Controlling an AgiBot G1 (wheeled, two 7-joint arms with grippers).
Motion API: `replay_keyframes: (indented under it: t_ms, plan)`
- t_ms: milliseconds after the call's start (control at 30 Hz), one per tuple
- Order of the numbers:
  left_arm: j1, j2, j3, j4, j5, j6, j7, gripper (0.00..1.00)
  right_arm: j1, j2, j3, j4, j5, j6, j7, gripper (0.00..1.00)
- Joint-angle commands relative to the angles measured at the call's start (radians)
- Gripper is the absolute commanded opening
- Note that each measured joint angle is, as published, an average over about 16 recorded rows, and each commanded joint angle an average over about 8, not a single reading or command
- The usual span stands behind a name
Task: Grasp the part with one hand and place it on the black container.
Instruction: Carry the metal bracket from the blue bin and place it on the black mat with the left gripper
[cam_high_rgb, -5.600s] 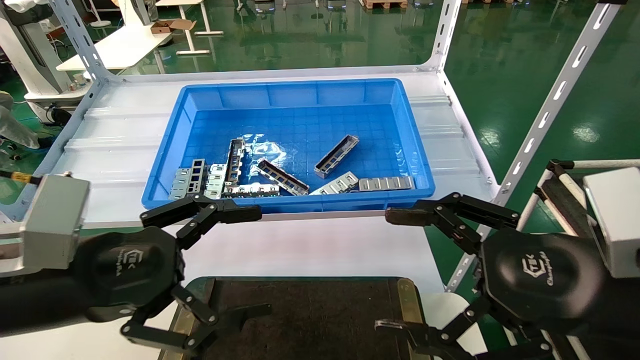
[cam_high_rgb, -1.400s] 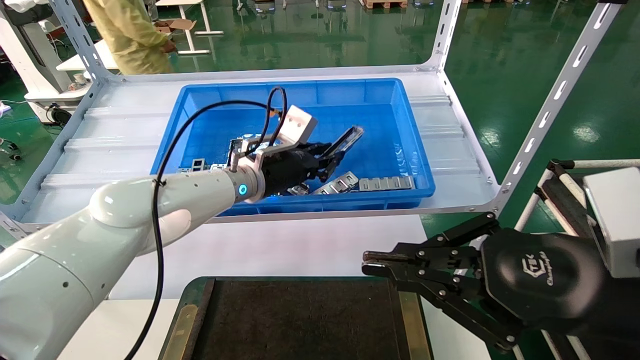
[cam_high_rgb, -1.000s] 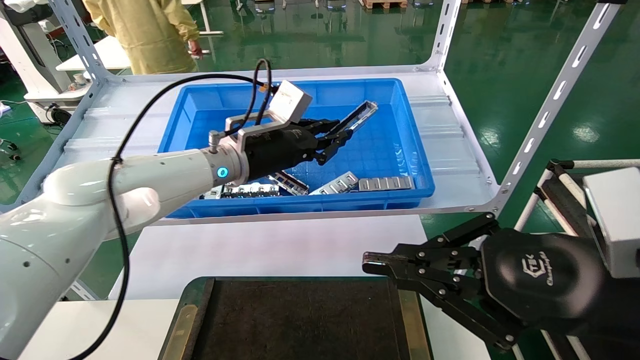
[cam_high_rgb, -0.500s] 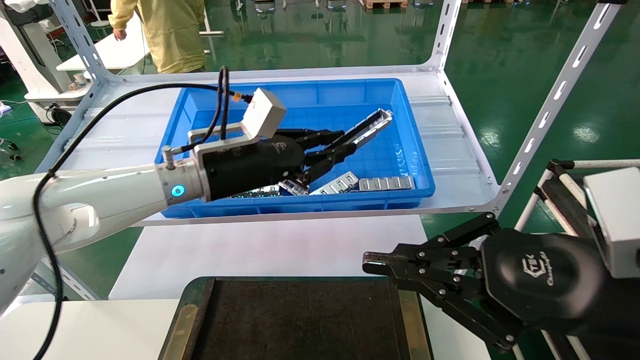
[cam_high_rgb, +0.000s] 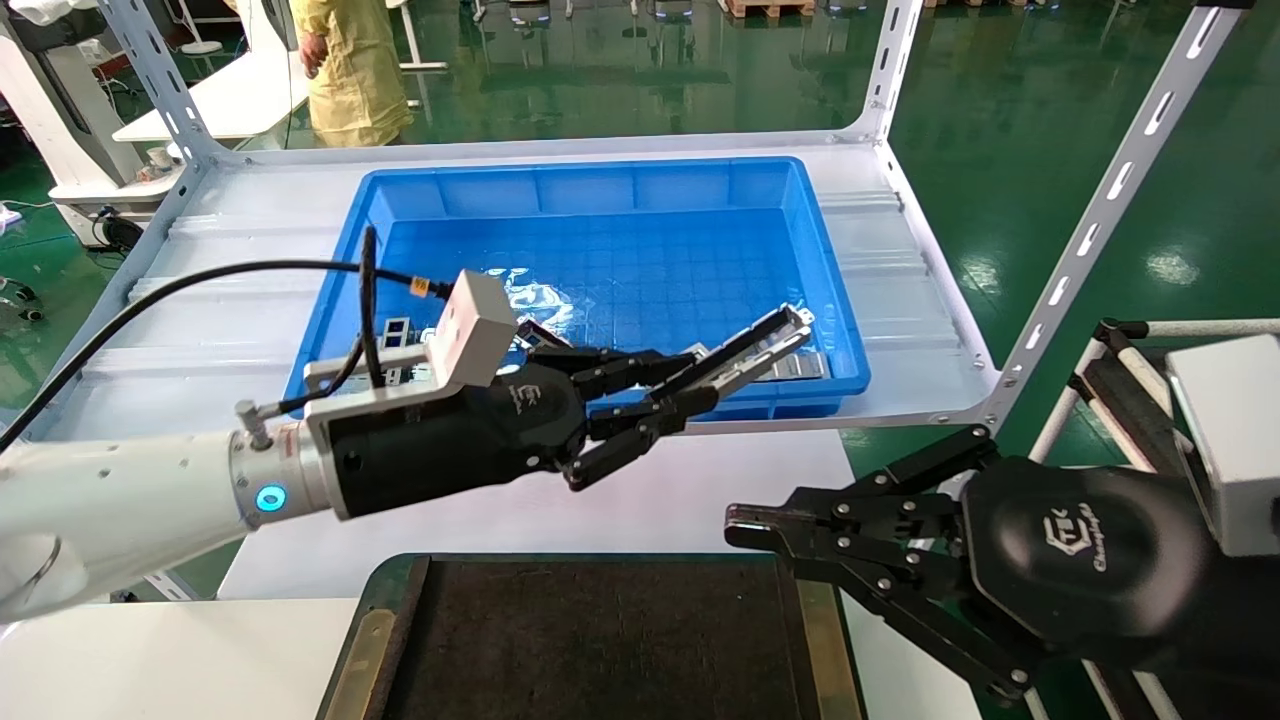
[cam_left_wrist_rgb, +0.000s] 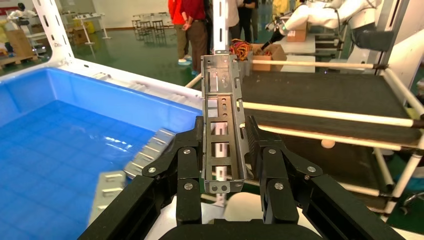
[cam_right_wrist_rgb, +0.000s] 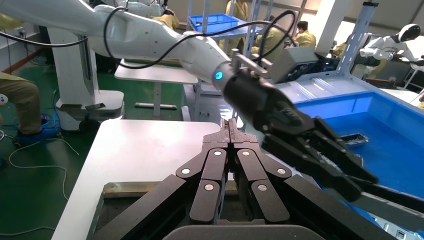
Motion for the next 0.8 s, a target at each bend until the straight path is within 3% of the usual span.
replay_keyframes:
  t_ms: [33, 433, 800]
  plan:
    - [0.034, -0.034, -0.002, -0.075, -0.007, -0.025, -0.015, 0.0, 0.0, 0.0, 0.0, 0.0, 0.0, 0.0, 0.0, 0.0]
    - [0.289, -0.165, 0.044, -0.396, -0.023, -0.283, -0.108, 0.0, 0.0, 0.0, 0.0, 0.0, 0.0, 0.0, 0.0, 0.0]
    - [0.486, -0.129, 0.079, -0.444, -0.057, -0.554, -0.153, 0.0, 0.0, 0.0, 0.0, 0.0, 0.0, 0.0, 0.0, 0.0]
